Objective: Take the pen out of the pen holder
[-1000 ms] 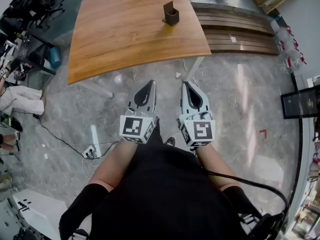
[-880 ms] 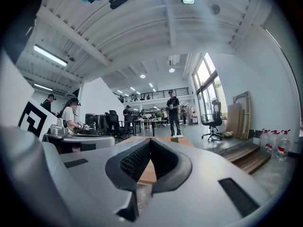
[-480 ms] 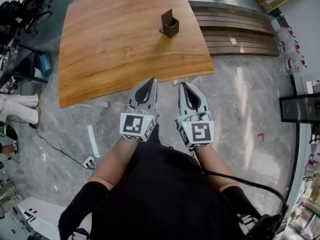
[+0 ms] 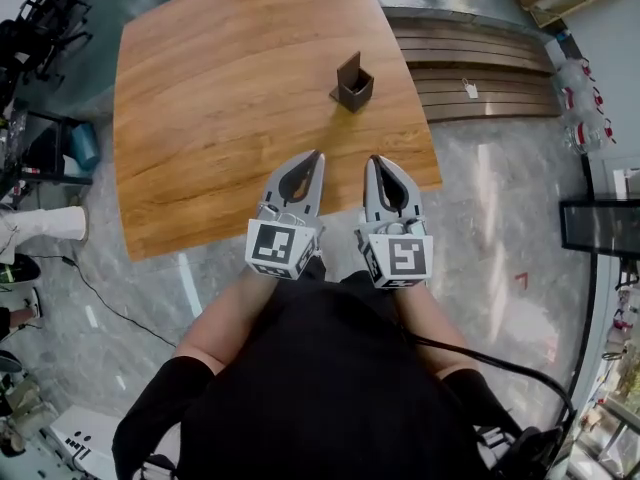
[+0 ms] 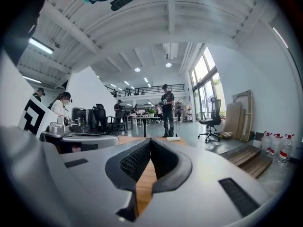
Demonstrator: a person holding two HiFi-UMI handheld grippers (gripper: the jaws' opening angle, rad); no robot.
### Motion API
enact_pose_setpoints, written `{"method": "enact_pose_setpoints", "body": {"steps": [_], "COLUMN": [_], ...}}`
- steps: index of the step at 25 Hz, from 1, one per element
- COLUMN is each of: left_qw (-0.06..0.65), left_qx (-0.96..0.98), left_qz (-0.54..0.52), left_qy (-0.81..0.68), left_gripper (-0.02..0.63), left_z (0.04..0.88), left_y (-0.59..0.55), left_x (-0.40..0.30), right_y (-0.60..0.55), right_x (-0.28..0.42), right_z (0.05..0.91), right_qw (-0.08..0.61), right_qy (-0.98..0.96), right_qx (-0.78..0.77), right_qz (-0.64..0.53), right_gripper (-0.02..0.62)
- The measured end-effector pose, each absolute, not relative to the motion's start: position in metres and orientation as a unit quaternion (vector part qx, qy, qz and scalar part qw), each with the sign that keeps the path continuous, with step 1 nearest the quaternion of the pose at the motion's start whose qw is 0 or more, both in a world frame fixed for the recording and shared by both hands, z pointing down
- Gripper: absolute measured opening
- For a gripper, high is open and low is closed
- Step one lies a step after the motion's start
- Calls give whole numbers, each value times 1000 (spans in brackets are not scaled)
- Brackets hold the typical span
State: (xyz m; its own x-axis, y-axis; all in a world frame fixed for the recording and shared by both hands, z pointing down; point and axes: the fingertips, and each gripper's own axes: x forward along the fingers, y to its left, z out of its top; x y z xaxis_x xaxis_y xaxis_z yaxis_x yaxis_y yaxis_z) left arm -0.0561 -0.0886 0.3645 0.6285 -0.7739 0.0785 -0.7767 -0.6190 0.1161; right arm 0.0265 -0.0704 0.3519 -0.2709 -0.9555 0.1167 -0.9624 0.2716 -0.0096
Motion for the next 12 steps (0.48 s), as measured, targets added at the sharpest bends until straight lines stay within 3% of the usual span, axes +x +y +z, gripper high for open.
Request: {"method": "enact_pose_setpoints", "body": {"steps": [12], "left_qw": [94], "left_qx": [899], "left_qz": [37], "left_qy": [-426], "left_gripper": [0], "left_z": [398], "left_y": [-169], "left_x": [-34], "right_y": [-152], "right_x": [51], "right_z": [384], "right_qw": [74], "right_qy": [-793], "right_qx": [602], "right_qz": [62], "right_gripper": [14]}}
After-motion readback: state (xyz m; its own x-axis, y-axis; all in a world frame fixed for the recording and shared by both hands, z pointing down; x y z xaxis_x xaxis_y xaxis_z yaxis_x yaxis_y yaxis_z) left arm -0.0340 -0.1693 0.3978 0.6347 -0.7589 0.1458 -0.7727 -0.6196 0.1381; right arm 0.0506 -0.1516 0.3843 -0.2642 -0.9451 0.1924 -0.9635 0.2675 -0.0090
